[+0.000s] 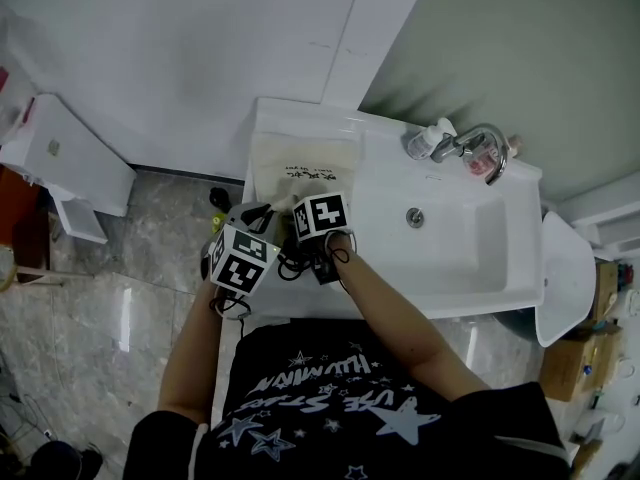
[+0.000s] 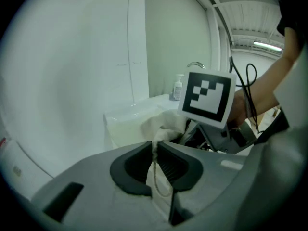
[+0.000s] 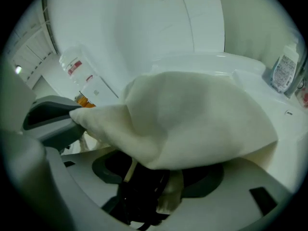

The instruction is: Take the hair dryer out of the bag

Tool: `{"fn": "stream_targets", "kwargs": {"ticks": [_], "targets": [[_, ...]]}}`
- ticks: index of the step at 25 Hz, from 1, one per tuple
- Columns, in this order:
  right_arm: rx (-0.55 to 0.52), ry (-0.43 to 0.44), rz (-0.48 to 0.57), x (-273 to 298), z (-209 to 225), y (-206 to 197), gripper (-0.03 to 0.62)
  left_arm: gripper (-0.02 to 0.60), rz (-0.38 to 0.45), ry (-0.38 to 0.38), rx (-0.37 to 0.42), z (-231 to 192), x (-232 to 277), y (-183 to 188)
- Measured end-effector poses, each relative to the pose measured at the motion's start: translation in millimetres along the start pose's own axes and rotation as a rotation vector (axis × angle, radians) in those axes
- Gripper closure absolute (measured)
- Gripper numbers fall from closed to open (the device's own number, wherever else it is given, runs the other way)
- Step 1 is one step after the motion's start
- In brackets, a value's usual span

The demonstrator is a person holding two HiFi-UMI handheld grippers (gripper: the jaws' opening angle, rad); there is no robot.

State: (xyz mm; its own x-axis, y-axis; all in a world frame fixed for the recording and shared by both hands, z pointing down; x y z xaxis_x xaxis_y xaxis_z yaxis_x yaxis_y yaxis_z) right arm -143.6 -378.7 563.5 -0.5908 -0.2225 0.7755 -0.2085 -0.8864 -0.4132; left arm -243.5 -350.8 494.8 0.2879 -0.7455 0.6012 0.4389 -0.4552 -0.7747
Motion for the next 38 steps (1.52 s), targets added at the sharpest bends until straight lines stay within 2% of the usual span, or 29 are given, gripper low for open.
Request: {"fn": "stream_targets", "kwargs": {"ticks": [1, 3, 8, 13, 28, 38], "targets": [[-0.018, -0.032, -0.001, 2, 1, -1, 0.305, 0.532, -0.001, 0.0, -0.004, 0, 0, -1], [-0.052, -0.065, 0.007, 3, 1, -2, 0.318, 0.532, -0.002, 0.001, -0.014, -1, -2, -3], [-0.074, -0.04, 0.008, 4, 1, 1, 0.357, 0.532, -0.006, 0.013, -0.024, -2, -2, -8], [-0.061, 0.004, -0.016, -2, 5, -3, 0.39, 0.532, -0.006, 0.025, 0.0, 0, -3, -8], [-0.183, 0.164, -0.097, -32, -23, -44, 0.402, 0.532, 0.03, 0.06, -0.077, -13, -22, -8], [-0.262, 0.194, -0.077, -60, -56, -80, 0.404, 0.532, 0.045, 0.046, -0.071, -5, -30, -14]]}}
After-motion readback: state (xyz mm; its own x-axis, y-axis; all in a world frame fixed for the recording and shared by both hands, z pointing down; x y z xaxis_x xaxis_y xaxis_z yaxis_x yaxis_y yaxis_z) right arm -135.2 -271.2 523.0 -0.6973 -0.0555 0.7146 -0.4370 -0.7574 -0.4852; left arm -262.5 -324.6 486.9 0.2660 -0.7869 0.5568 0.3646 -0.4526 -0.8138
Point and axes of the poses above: the fingertips, and each gripper's own axes: x forward along the fingers, z to its right, y out of its top, the point moved 5 cm from there along -x, backward along the fingers, and after that the axes turned 15 degrees about y, right-handed, at the moved point
